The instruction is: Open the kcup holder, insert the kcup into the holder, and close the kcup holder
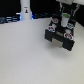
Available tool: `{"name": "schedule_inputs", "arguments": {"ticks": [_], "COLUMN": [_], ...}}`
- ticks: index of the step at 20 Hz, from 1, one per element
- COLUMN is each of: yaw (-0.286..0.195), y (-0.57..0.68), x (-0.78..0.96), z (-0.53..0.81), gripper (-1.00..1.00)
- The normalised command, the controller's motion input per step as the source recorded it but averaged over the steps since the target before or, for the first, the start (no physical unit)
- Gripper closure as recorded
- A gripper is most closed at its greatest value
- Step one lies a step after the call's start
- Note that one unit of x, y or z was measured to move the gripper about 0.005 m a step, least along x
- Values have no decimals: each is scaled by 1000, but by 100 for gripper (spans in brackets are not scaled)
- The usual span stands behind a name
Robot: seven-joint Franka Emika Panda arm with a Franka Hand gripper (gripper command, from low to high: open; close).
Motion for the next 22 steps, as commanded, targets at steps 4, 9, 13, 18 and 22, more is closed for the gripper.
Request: {"name": "schedule_inputs", "arguments": {"ticks": [4, 9, 13, 18, 22], "yaw": [7, 3, 8, 0, 5], "y": [-85, -59, -11, 0, -59], "x": [-46, -33, -11, 0, -18], "z": [-86, -147, -199, -118, -198], "gripper": [100, 100, 100, 100, 100]}}
